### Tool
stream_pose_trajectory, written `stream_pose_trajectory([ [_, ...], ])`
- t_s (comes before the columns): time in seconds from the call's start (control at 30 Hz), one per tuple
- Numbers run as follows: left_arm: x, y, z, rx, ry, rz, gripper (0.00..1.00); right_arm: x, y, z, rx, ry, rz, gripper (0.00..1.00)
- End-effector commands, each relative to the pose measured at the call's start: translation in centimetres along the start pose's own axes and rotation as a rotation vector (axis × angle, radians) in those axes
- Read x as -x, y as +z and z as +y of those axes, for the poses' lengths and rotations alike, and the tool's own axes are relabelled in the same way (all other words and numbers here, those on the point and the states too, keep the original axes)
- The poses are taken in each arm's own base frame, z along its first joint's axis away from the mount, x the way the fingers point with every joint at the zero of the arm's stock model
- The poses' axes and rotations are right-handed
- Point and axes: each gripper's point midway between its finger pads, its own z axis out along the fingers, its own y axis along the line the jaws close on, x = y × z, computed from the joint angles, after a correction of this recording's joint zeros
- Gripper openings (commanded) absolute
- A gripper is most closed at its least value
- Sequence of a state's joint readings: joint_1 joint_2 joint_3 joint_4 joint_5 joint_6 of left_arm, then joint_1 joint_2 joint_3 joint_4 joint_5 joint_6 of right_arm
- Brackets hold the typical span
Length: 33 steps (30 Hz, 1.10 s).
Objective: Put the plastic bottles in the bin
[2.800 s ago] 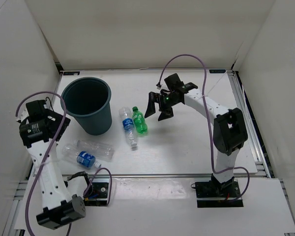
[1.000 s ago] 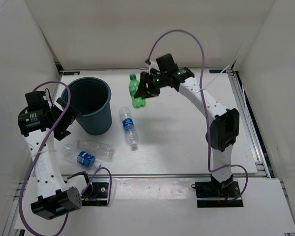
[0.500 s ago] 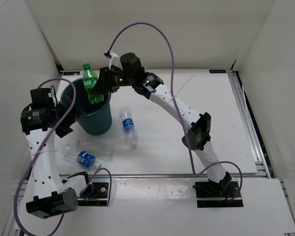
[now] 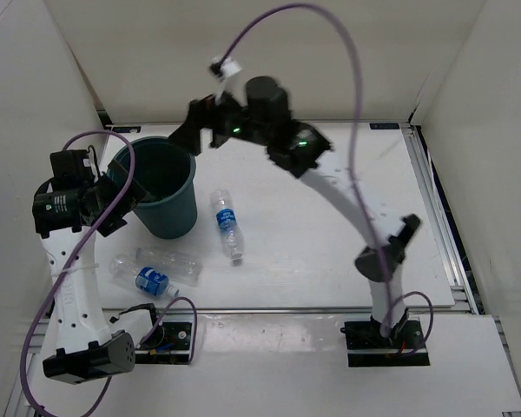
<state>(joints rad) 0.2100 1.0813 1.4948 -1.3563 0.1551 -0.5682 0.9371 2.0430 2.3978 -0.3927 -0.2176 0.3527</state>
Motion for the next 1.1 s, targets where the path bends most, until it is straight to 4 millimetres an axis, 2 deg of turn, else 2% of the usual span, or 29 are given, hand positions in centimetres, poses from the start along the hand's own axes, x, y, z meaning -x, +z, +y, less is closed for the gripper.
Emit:
stream_pose_trajectory([
  [0.0, -0.7, -1.5, 0.6, 0.028, 0.008, 0.000, 1.00, 12.3, -11.6, 1.0, -0.095, -0.114, -0.291, 0.99],
  [0.03, -0.4, -1.5, 0.4, 0.021, 0.010, -0.012, 1.00, 11.3, -12.1, 0.7, -0.090, -0.116, -0.249, 0.98],
  [0.07, -0.4, -1.8, -0.3, -0.025, 0.027, -0.018, 1.00, 8.2, -12.0, -0.3, -0.108, -0.106, -0.158, 0.98],
  [0.13, -0.3, -2.0, -0.9, -0.071, 0.036, -0.052, 1.00, 3.8, -11.5, -2.0, -0.126, -0.134, -0.037, 0.98],
  [0.17, -0.2, -2.1, -1.1, -0.093, 0.041, -0.066, 1.00, -1.1, -10.9, -3.3, -0.128, -0.089, 0.094, 0.98],
  [0.2, -0.8, -2.2, -1.3, -0.127, 0.047, -0.075, 1.00, -3.3, -10.9, -4.0, -0.133, -0.077, 0.151, 0.98],
  [0.27, -0.6, -2.4, -1.9, -0.166, 0.004, -0.110, 1.00, -7.4, -10.7, -5.7, -0.183, 0.003, 0.245, 0.98],
  [0.3, -0.8, -2.5, -2.3, -0.196, -0.002, -0.104, 1.00, -10.7, -10.7, -7.1, -0.234, 0.053, 0.333, 0.98],
  [0.33, -1.0, -2.6, -2.5, -0.208, -0.009, -0.095, 1.00, -13.0, -10.2, -7.9, -0.243, 0.088, 0.398, 1.00],
  [0.4, -2.0, -2.1, -2.2, -0.176, -0.078, -0.023, 1.00, -15.6, -9.8, -8.5, -0.250, 0.140, 0.476, 1.00],
  [0.43, -2.1, -1.6, -2.1, -0.153, -0.101, 0.011, 1.00, -18.0, -9.2, -8.5, -0.212, 0.187, 0.537, 1.00],
  [0.5, -3.1, -1.0, -2.0, -0.139, -0.117, 0.092, 1.00, -19.7, -8.6, -8.5, -0.164, 0.229, 0.586, 1.00],
  [0.53, -3.6, -0.2, -2.4, -0.156, -0.112, 0.154, 1.00, -21.3, -7.9, -9.1, -0.164, 0.263, 0.618, 1.00],
  [0.6, -4.5, 0.0, -2.7, -0.176, -0.109, 0.208, 1.00, -21.9, -7.0, -9.0, -0.131, 0.282, 0.636, 1.00],
  [0.63, -4.3, -0.1, -3.2, -0.209, -0.093, 0.205, 1.00, -23.0, -6.3, -9.0, -0.099, 0.303, 0.658, 1.00],
  [0.7, -3.9, -0.3, -3.5, -0.236, -0.078, 0.166, 1.00, -23.7, -4.9, -9.7, -0.092, 0.311, 0.669, 1.00],
  [0.8, -3.1, -1.2, -4.0, -0.256, -0.063, 0.119, 1.00, -25.3, -3.9, -10.7, -0.106, 0.332, 0.707, 1.00],
  [0.83, -3.3, -1.2, -3.9, -0.252, -0.066, 0.126, 1.00, -25.3, -3.7, -10.9, -0.107, 0.334, 0.710, 1.00],
  [0.93, -3.7, -0.8, -3.6, -0.229, -0.059, 0.171, 1.00, -27.1, -3.2, -12.3, -0.126, 0.357, 0.740, 1.00],
  [1.07, -3.7, -1.1, -4.5, -0.283, -0.051, 0.177, 1.00, -29.6, -2.7, -13.6, -0.157, 0.381, 0.791, 1.00],
])
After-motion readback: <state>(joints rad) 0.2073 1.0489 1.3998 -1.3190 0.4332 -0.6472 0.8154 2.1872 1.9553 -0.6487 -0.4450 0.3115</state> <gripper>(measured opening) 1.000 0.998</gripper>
